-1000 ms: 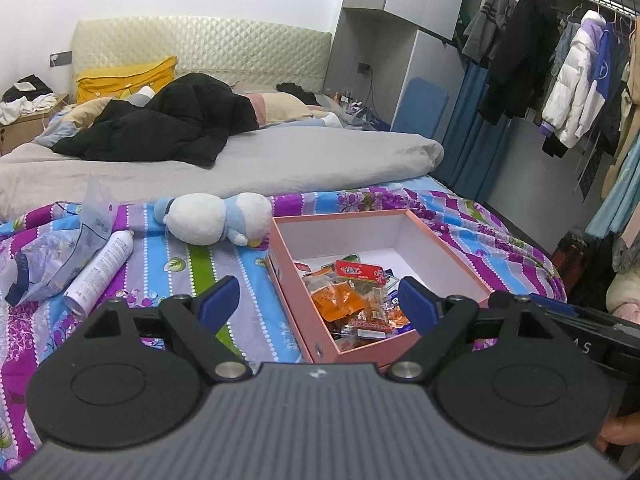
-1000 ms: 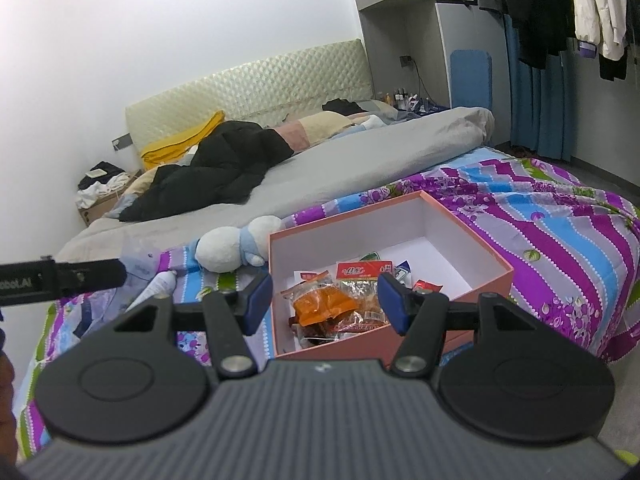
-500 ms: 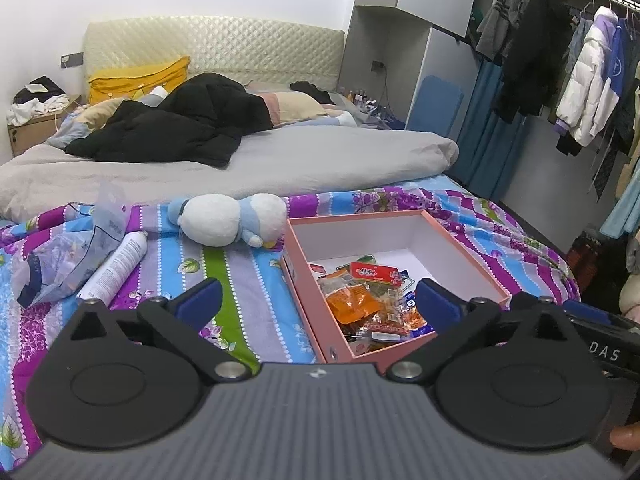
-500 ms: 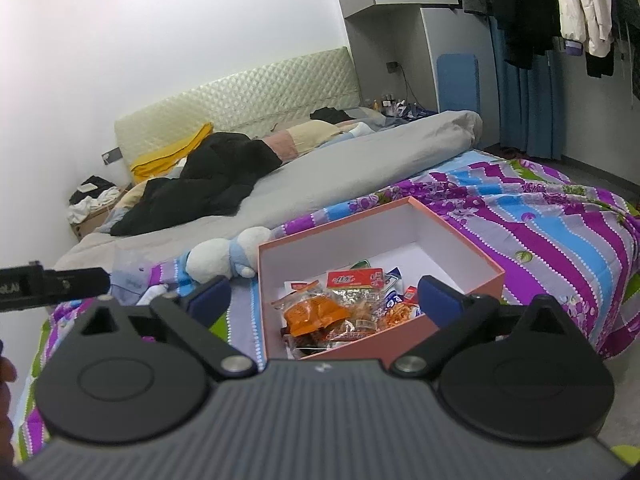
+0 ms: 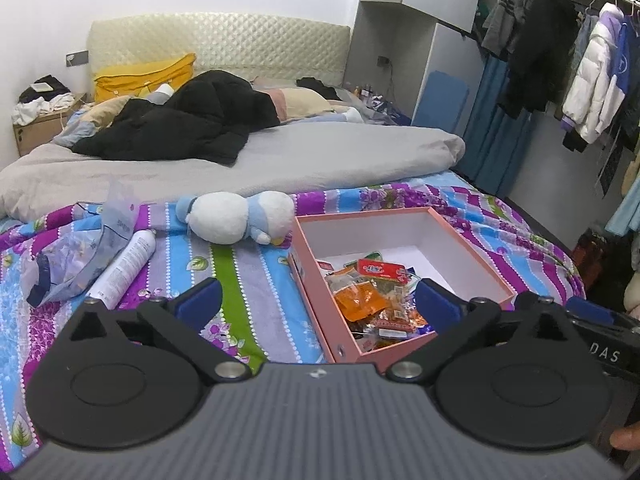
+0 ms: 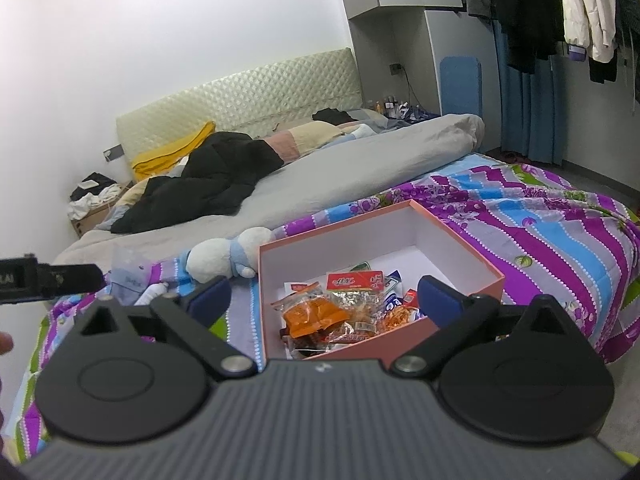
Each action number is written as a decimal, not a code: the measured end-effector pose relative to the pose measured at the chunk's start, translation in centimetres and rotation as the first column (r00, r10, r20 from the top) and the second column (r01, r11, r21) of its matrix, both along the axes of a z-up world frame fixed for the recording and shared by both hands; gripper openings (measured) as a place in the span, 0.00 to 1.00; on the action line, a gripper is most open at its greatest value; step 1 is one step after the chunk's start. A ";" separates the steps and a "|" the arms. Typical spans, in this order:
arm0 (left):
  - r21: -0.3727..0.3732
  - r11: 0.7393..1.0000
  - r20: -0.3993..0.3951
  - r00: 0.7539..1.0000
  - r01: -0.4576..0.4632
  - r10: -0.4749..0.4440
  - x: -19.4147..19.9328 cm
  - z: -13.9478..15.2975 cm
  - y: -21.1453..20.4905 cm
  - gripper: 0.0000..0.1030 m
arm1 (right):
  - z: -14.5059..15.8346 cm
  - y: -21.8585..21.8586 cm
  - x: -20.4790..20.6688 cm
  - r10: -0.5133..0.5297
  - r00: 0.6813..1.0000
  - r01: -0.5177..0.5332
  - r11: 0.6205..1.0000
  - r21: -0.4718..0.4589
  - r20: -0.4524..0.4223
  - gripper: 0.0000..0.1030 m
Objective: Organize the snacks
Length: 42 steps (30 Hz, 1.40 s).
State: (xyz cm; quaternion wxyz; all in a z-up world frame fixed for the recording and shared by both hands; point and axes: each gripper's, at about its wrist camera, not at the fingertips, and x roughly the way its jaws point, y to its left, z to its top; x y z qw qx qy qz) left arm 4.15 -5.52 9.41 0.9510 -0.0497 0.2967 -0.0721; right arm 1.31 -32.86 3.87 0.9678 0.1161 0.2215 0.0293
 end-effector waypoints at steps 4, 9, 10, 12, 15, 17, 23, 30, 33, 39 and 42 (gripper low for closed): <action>-0.016 1.000 -0.004 1.000 -0.008 0.008 -0.1 0.0 0.1 1.00 | 0.0 0.1 0.0 0.000 1.000 0.000 1.000 -0.001 -0.002 0.98; -0.021 1.000 -0.010 1.000 -0.006 0.005 -0.1 -0.2 0.2 1.00 | -0.1 0.1 0.0 -0.002 1.000 0.002 1.000 -0.001 0.001 0.98; -0.018 1.000 -0.012 1.000 -0.008 0.008 -0.1 -0.3 0.2 1.00 | -0.1 0.2 0.1 -0.001 1.000 0.001 1.000 0.000 0.001 0.98; -0.023 1.000 -0.011 1.000 -0.003 0.002 -0.1 -0.3 0.2 1.00 | -0.2 0.2 0.2 0.009 1.000 -0.009 1.000 0.004 -0.001 0.98; -0.022 1.000 -0.010 1.000 0.002 -0.003 -0.1 -0.3 0.1 1.00 | -0.3 0.4 0.3 0.014 1.000 -0.014 1.000 0.004 -0.009 0.98; -0.023 1.000 -0.008 1.000 0.005 -0.005 -0.1 -0.3 0.1 1.00 | -0.4 0.5 0.3 0.016 1.000 -0.016 1.000 -0.003 -0.010 0.98; -0.032 0.999 -0.011 1.000 0.003 -0.003 0.0 -0.3 0.3 1.00 | -0.4 0.5 0.3 0.007 1.000 -0.008 1.000 -0.002 -0.015 0.98; -0.031 1.000 -0.012 1.000 0.002 -0.002 0.0 -0.3 0.4 1.00 | -0.3 0.8 0.2 0.007 1.000 -0.007 1.000 -0.009 -0.009 0.98; -0.033 0.999 -0.011 1.000 -0.003 0.002 0.0 -0.2 0.4 1.00 | -0.2 0.9 0.3 0.009 1.000 -0.009 1.000 -0.008 -0.009 0.98; -0.033 0.999 -0.005 1.000 -0.009 0.009 -0.2 -0.2 0.4 1.00 | 0.0 0.9 0.2 0.014 1.000 -0.014 1.000 -0.010 0.001 0.98; -0.032 0.999 -0.008 1.000 -0.009 0.009 -0.3 -0.1 0.5 1.00 | -0.1 0.9 0.3 0.013 1.000 -0.013 1.000 -0.011 -0.002 0.98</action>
